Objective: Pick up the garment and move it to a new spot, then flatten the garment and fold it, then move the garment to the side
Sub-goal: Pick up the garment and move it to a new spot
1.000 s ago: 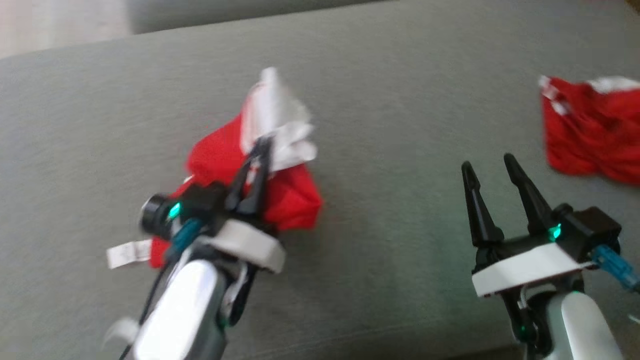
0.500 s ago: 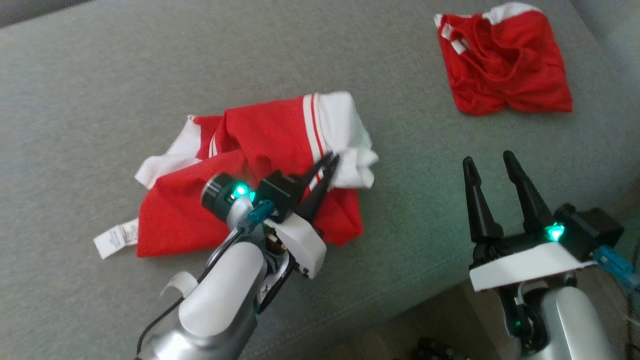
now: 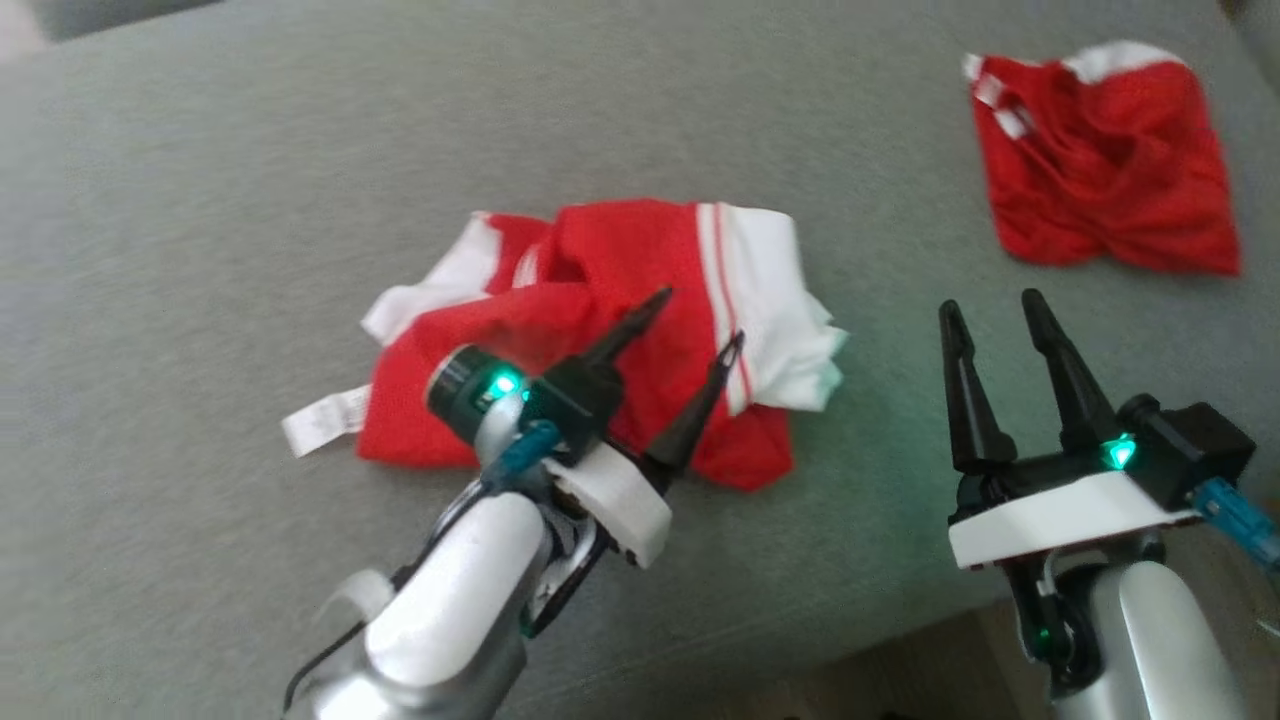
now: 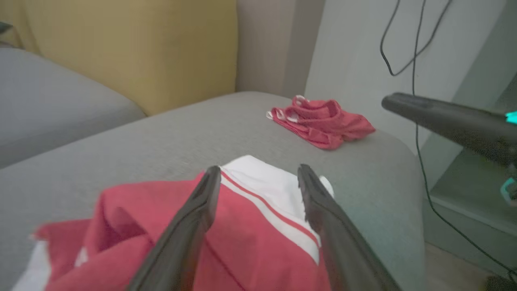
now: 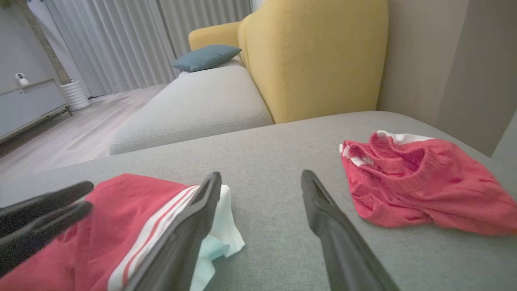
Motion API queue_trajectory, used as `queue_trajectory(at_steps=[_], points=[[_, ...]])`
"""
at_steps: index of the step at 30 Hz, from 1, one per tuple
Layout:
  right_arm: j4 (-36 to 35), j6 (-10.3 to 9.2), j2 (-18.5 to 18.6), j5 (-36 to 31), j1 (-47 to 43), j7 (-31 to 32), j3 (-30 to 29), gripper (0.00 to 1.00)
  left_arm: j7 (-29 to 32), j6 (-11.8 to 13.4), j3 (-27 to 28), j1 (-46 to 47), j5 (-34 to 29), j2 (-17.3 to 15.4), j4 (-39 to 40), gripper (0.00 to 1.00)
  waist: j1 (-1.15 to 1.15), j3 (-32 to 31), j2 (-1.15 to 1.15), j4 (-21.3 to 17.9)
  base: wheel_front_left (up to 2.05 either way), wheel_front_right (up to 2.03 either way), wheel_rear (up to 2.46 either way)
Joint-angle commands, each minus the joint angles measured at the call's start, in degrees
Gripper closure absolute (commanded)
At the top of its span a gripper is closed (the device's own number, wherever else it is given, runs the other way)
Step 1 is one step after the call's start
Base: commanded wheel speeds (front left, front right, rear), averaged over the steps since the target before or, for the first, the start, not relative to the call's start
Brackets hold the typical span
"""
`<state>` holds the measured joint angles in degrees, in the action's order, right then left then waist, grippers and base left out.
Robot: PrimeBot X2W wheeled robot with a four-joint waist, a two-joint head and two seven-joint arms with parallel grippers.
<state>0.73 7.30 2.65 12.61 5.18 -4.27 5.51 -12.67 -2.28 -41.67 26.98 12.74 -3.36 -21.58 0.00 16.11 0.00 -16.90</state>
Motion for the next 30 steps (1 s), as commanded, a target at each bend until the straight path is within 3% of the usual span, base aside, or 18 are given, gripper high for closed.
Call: queue_trajectory(at_steps=[1,15,22,30], points=[[-2.2,0.19,0.2,-0.7,0.5,0.4,0.7,0.0,-0.9,1.5,3.1,-0.4,0.7,-0.8,3.4,0.0,0.0,-2.9,0.0,4.1,0.0,0.0,0.0],[-5.3,0.19,0.2,-4.4,-2.9,4.4,-2.4,0.0,-2.2,13.7,18.9,-11.7,3.7,-10.0,14.1,0.0,0.0,-8.0,0.0,15.6,0.0,0.0,0.0],[-6.0,0.19,0.2,-4.9,-4.8,5.5,-2.8,0.0,-2.3,15.5,22.1,-17.4,4.3,-12.5,16.4,0.0,0.0,-10.1,0.0,17.1,0.0,0.0,0.0],[-7.4,0.19,0.2,-5.1,-8.9,7.0,-3.5,0.0,-2.3,16.2,22.1,-22.0,4.2,-13.8,17.6,0.0,0.0,-13.2,0.0,17.2,0.0,0.0,0.0]])
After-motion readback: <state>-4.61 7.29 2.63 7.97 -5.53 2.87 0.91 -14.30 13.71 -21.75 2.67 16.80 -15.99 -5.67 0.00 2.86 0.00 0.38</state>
